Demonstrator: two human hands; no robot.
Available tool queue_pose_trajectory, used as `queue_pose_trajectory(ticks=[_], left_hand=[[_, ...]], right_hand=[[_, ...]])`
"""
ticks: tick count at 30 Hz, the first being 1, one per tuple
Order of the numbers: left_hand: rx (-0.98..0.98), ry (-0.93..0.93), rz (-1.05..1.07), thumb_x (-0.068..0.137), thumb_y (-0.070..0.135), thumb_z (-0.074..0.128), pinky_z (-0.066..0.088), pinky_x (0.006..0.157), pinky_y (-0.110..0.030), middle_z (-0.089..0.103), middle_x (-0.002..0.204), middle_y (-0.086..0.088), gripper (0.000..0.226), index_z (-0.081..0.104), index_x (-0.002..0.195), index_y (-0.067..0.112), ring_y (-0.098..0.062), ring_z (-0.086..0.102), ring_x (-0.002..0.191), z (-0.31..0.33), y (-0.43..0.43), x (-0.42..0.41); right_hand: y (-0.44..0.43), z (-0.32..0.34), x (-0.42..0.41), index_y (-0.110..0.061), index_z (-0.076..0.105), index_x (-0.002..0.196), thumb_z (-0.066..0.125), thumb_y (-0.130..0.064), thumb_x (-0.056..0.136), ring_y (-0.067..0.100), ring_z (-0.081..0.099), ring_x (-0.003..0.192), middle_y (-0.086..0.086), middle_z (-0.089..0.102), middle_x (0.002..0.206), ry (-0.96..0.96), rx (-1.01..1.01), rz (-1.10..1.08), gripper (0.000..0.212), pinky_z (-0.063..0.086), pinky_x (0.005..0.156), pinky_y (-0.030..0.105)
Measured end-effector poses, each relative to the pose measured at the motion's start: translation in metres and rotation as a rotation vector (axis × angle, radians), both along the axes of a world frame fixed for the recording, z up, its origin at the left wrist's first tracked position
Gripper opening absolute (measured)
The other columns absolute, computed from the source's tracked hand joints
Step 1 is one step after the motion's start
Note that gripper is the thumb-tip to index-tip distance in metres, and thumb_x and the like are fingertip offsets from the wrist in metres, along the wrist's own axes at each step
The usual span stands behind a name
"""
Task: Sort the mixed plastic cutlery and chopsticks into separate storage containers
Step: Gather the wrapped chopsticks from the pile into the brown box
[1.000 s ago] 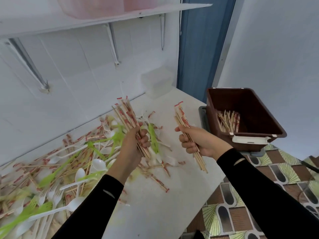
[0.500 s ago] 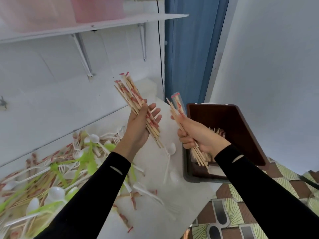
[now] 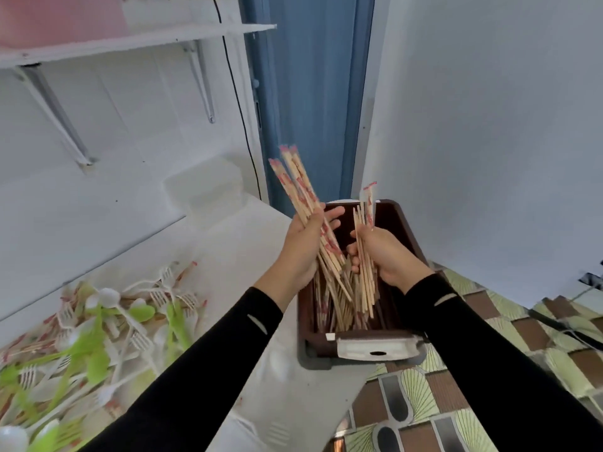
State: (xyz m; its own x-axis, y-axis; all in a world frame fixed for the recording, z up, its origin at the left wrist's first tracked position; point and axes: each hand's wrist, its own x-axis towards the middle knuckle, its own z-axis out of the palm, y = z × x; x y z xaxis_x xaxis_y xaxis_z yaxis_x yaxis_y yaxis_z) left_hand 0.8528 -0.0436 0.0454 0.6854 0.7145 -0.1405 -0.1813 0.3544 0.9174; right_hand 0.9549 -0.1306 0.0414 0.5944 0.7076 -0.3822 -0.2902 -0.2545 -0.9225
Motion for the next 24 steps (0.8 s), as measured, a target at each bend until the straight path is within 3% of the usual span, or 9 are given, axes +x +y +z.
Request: queue_pose_trajectory(ticks=[4, 7, 9, 11, 13, 15, 18, 22, 24], left_hand=[[0.267, 0.395, -0.258, 0.1, 0.03, 0.051, 0.055, 0.092, -0.039, 0.072, 0.106, -0.005, 0.026, 0.057, 0.123, 0.018, -0.021, 0.067, 0.102, -0.023, -0.009, 0.017], [0.496, 0.682, -0.396, 0.094, 0.03, 0.052, 0.055, 0.093, -0.043, 0.067, 0.109, -0.01, 0.035, 0.058, 0.125, 0.015, -0.026, 0.065, 0.1, -0.034, -0.01, 0.02], [0.575, 0.825, -0.459, 0.095, 0.02, 0.053, 0.05, 0.098, -0.036, 0.062, 0.12, -0.013, 0.038, 0.052, 0.132, 0.008, -0.03, 0.06, 0.11, -0.038, -0.013, 0.023], [0.674, 0.97, -0.524, 0.095, 0.017, 0.059, 0.039, 0.104, -0.031, 0.045, 0.143, -0.018, 0.065, 0.026, 0.149, 0.003, -0.033, 0.047, 0.129, -0.043, -0.017, 0.024], [0.773, 1.061, -0.517, 0.094, 0.015, 0.061, 0.031, 0.111, -0.037, 0.029, 0.154, -0.021, 0.088, -0.001, 0.154, 0.001, -0.035, 0.036, 0.139, -0.047, -0.02, 0.024], [0.842, 1.115, -0.508, 0.093, 0.012, 0.062, 0.032, 0.11, -0.041, 0.025, 0.156, -0.022, 0.093, -0.007, 0.154, 0.002, -0.037, 0.035, 0.139, -0.052, -0.024, 0.024], [0.931, 1.127, -0.51, 0.092, 0.008, 0.061, 0.031, 0.112, -0.041, 0.013, 0.16, -0.02, 0.092, -0.005, 0.155, 0.007, -0.036, 0.031, 0.142, -0.054, -0.025, 0.023], [0.789, 1.187, -0.5, 0.102, 0.021, 0.046, 0.02, 0.118, -0.042, 0.002, 0.162, -0.016, 0.073, -0.003, 0.156, 0.015, -0.036, 0.02, 0.147, -0.051, -0.024, 0.034], [0.76, 1.201, -0.461, 0.103, 0.02, 0.043, 0.016, 0.119, -0.046, 0.01, 0.161, -0.018, 0.061, 0.014, 0.156, 0.013, -0.037, 0.017, 0.147, -0.045, -0.027, 0.036]], right_hand=[[-0.004, -0.021, 0.007, -0.003, 0.061, 0.117, 0.044, -0.016, 0.1, 0.032, 0.072, 0.075, 0.018, 0.073, 0.088, -0.233, -0.274, 0.13, 0.027, 0.061, 0.061, 0.036], [-0.001, -0.027, 0.01, 0.001, 0.063, 0.104, 0.045, -0.009, 0.096, 0.029, 0.064, 0.07, 0.016, 0.066, 0.085, -0.372, -0.414, 0.111, 0.022, 0.052, 0.06, 0.029], [-0.001, -0.028, 0.01, -0.001, 0.062, 0.094, 0.043, -0.006, 0.096, 0.026, 0.06, 0.067, 0.013, 0.062, 0.08, -0.45, -0.484, 0.137, 0.02, 0.049, 0.057, 0.029], [-0.003, -0.031, 0.011, -0.003, 0.06, 0.09, 0.044, -0.008, 0.096, 0.029, 0.061, 0.078, 0.015, 0.062, 0.088, -0.517, -0.554, 0.204, 0.018, 0.047, 0.06, 0.03], [-0.002, -0.037, 0.012, 0.0, 0.063, 0.105, 0.046, -0.013, 0.098, 0.03, 0.063, 0.089, 0.016, 0.064, 0.101, -0.593, -0.624, 0.267, 0.022, 0.045, 0.06, 0.027], [-0.001, -0.04, 0.011, 0.003, 0.061, 0.118, 0.049, -0.012, 0.097, 0.033, 0.066, 0.098, 0.018, 0.066, 0.114, -0.617, -0.697, 0.304, 0.029, 0.054, 0.069, 0.03], [-0.005, -0.038, 0.007, -0.003, 0.047, 0.135, 0.055, -0.01, 0.095, 0.035, 0.062, 0.112, 0.02, 0.057, 0.13, -0.654, -0.712, 0.362, 0.042, 0.055, 0.087, 0.037], [-0.007, -0.037, 0.003, -0.009, 0.048, 0.137, 0.059, -0.01, 0.094, 0.029, 0.059, 0.116, 0.015, 0.054, 0.135, -0.777, -0.802, 0.586, 0.045, 0.054, 0.076, 0.031], [-0.006, -0.041, 0.003, -0.005, 0.046, 0.139, 0.055, -0.004, 0.094, 0.031, 0.059, 0.115, 0.017, 0.052, 0.137, -0.792, -0.846, 0.639, 0.045, 0.054, 0.073, 0.032]])
